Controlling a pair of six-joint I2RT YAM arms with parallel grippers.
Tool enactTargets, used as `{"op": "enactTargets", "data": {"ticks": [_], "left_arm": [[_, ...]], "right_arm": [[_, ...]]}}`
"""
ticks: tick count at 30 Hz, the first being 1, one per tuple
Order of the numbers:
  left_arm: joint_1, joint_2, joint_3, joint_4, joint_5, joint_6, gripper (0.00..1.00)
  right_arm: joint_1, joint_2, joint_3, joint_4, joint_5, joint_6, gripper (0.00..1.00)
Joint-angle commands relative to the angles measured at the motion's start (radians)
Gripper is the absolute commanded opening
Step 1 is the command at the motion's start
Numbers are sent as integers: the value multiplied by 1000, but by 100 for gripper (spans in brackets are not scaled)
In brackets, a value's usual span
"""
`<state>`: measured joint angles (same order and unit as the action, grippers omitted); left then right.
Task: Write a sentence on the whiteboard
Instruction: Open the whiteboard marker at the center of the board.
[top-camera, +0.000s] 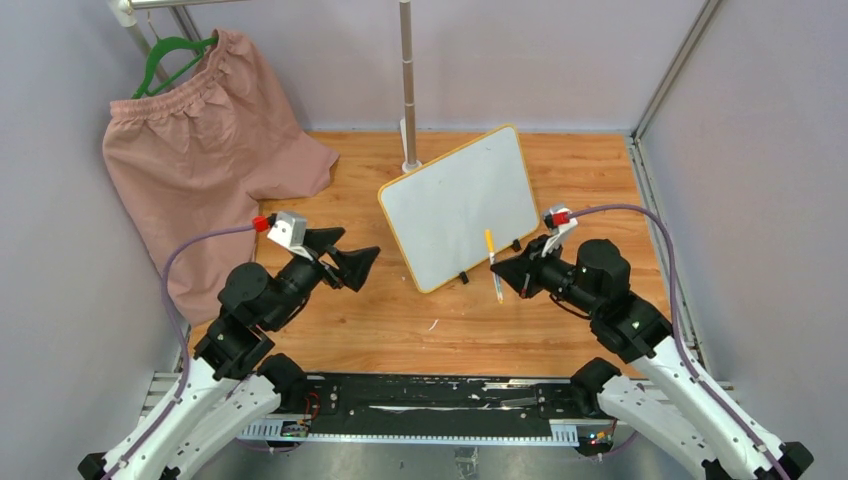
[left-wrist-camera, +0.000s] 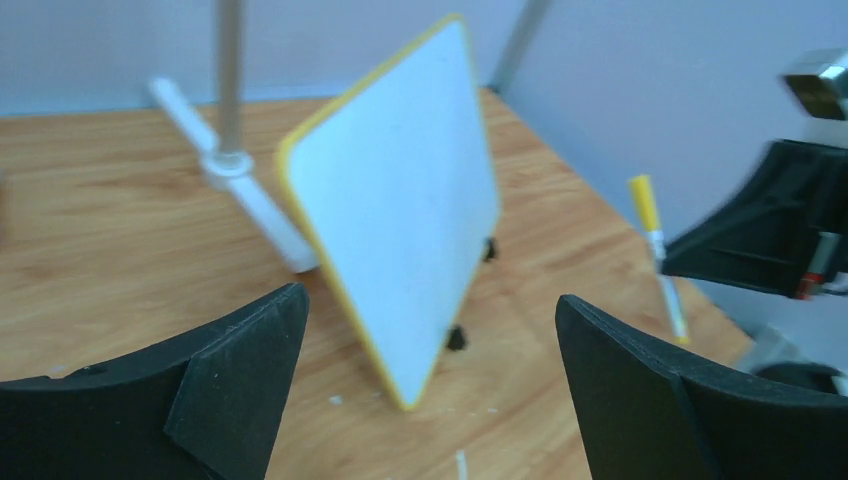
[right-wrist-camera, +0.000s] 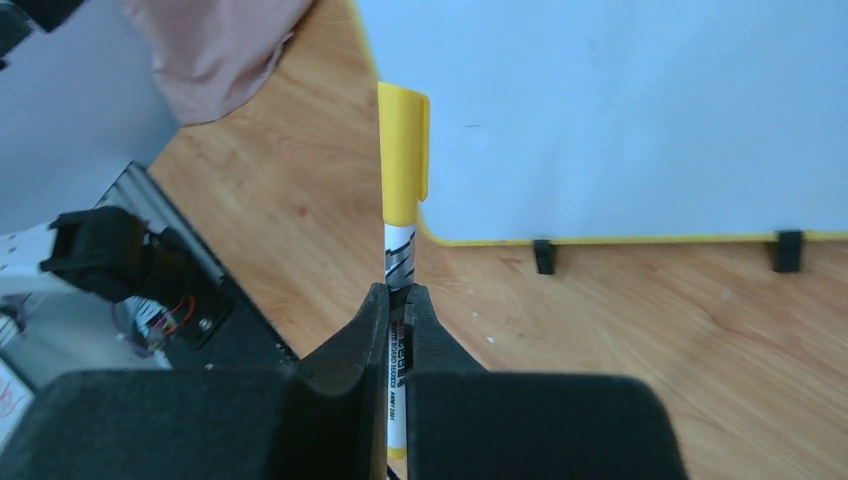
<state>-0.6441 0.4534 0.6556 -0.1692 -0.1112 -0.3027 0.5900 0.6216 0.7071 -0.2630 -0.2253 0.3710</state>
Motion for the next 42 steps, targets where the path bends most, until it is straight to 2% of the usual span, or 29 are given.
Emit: {"op": "enactTargets", "data": {"ticks": [1, 4, 7, 11, 19, 26, 33, 42], "left_arm": [[-6, 15, -62, 273, 359, -204, 100], [-6, 59, -81, 363, 397, -361, 100], [-7, 135, -55, 370, 460, -428, 100], [-6, 206, -15, 379, 526, -465, 100], [-7, 186, -27, 431, 542, -495, 95], [-6, 239, -8, 432, 604, -499, 77], [-7, 251, -8, 432, 607, -489, 54], [-6, 244, -9, 449, 595, -515, 43]], "right_arm": [[114, 9, -10, 174, -99, 14, 0], [185, 43, -22, 288, -96, 37, 0], [250, 94, -34, 417, -84, 69, 0], [353, 170, -14, 502, -18, 55, 0], [424, 263, 38, 580, 15, 49, 0], [447, 295, 62, 597, 27, 46, 0], [459, 304, 78, 574, 28, 40, 0], [480, 308, 82, 552, 24, 25, 0]]}}
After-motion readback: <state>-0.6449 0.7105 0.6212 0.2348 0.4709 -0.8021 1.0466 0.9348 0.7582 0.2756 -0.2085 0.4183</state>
